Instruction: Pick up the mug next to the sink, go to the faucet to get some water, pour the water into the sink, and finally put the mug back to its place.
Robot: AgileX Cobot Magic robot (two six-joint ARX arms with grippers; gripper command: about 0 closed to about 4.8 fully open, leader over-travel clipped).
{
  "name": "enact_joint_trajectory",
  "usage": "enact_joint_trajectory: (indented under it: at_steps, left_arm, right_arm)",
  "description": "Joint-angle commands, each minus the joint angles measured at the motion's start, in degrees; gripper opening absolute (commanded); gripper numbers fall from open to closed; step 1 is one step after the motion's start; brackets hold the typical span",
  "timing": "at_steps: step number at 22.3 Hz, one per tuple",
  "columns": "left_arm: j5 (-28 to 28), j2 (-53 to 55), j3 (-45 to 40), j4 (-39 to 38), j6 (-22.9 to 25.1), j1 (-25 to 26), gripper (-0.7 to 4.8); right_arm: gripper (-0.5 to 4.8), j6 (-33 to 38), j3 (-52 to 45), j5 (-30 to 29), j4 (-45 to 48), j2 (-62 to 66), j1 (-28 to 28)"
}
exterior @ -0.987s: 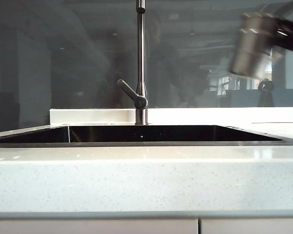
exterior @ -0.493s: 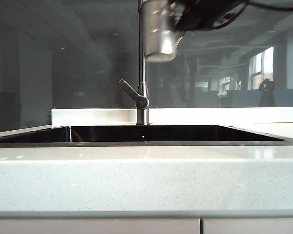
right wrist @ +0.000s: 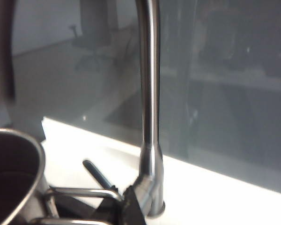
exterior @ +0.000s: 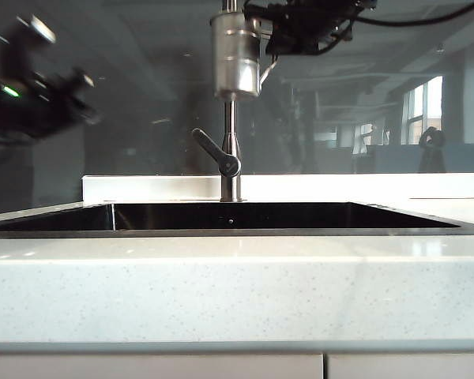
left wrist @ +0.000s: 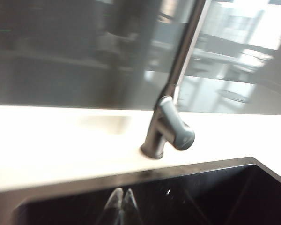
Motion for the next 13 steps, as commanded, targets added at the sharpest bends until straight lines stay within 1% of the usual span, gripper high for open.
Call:
enact_joint_trajectory:
  at_steps: [1,2,3,5,7,9,11,12,13]
  left_arm:
    - [6.71,11.82,12.39,1.53,-3.30,0.11,0.81]
    - [7.67,14.32,15.32,1.49,-4.02,0.11,1.05]
    - [9.73,19.56,21.66,1.53,-5.73,0.11,1.40]
    - [14.21,27.45,32.83,1.42,-9.33,-0.28,1.84]
    - [15.54,31.85,39.91,1.38,-11.10,-0.90,1.89]
    - [15.58,34.29,44.76,1.05,-11.30,-1.64,1.89]
    - [15.61,35.28,47.47,-0.02,-10.23,-2.38,1.89]
    - [15.82,36.13,50.31,-2.01,-8.35,-2.99,1.90]
    - [16.13,36.35,51.49,-2.95,-8.02,-3.13,1.89]
  right_arm:
    - [-0.02,1.31,3.37,1.53,1.81,-0.07,0.11]
    - [-0.02,1.31,4.26,1.55,1.77,0.26,0.11]
    - [-0.02,1.33,5.86,1.51,1.51,0.87,0.11]
    - [-0.02,1.29,8.26,1.53,0.98,1.88,0.17]
    - [-0.02,1.29,9.44,1.64,0.44,3.04,0.17]
    - [-0.02,1.29,9.51,1.68,-0.02,3.80,0.17]
    - [-0.02,1.29,9.49,1.66,-0.22,4.04,0.17]
    - [-0.02,1.29,9.46,1.66,-0.37,4.04,0.17]
    - [-0.02,1.29,9.49,1.66,-0.24,4.04,0.20]
